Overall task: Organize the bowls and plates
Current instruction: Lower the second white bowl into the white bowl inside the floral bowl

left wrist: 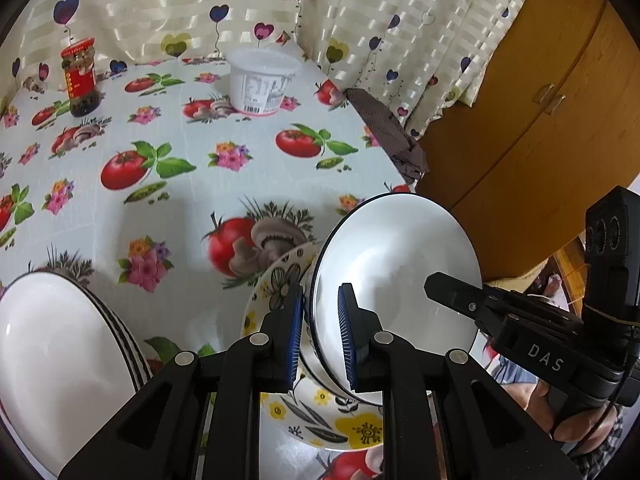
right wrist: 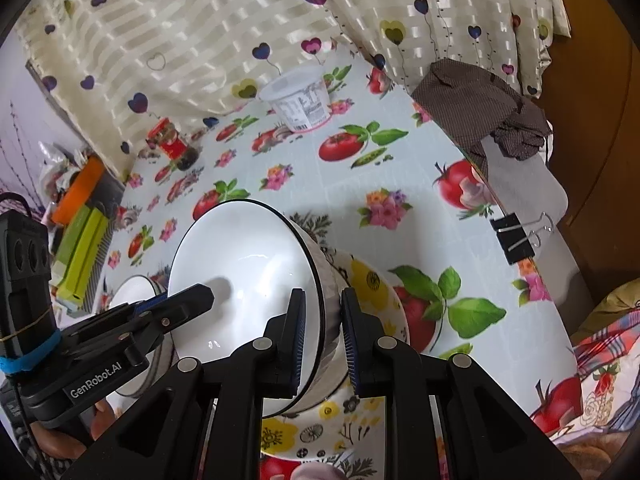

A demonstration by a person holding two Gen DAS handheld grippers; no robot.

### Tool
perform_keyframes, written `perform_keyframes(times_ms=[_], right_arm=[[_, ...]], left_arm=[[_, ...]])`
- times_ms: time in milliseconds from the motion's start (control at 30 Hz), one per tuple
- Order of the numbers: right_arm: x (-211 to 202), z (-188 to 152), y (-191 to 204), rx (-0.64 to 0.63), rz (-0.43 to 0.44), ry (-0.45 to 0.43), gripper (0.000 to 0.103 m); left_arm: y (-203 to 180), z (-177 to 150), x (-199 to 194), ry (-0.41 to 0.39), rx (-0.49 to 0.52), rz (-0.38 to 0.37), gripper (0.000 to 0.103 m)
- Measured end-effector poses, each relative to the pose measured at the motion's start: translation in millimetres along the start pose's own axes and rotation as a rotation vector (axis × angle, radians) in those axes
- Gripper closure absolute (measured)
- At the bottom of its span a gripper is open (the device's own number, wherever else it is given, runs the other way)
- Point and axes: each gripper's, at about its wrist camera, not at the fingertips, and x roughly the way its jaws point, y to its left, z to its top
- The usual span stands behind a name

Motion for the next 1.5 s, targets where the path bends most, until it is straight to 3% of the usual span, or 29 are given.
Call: perform_keyframes(times_ms=[367,900,1267,1333,1400,1500], right_arm=[[10.9,-8.3,-4.0,0.005,-0.016,0.031,0.085],[14.9,-4.8,-0.7,-0.008,-0.016,0.023,0.084],[14.9,-2.9,6.1,-0.061,-0.063,0.000,0.084],[14.7,-5.8,11.9,-0.097,-0.096,-0.012,0.082],[12.3,-5.6,19.5,-0.149,-0.151,-0.041,0.074],[10.8,-5.1,21.2,-0.164,-0.150,-0.049,0.072]], left_arm=[[0.2,-10.0,9.2,0.033,-0.004,0.021,0.085],[2.7,-6.3,10.6,0.024,-0.012,0.012,0.085],[1.1,-3.9,8.7,0.005,0.014,0.033,0.082],[3.6,-3.2,10.4,0.011,0.006,0.024,0.082],[3.6,-4.2,9.2,0.002,0.005,0.012,0.082],[2.8,-4.0,9.9,0.002,0.009,0.018,0.082]])
